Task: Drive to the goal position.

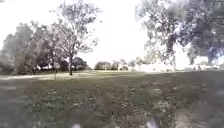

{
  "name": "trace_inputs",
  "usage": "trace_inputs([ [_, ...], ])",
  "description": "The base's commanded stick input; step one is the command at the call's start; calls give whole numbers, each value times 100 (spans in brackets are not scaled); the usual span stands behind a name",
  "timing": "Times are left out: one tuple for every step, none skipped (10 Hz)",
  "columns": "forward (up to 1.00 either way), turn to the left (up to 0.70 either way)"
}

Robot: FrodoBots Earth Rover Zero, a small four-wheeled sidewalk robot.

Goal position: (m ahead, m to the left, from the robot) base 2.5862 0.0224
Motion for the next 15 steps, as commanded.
trace_inputs([
  [70,0],
  [70,0],
  [70,0],
  [70,0],
  [70,0],
  [70,0],
  [70,0],
  [70,0],
  [70,0],
  [70,0],
  [70,0],
  [70,0],
  [70,0],
  [70,0],
  [70,0],
])
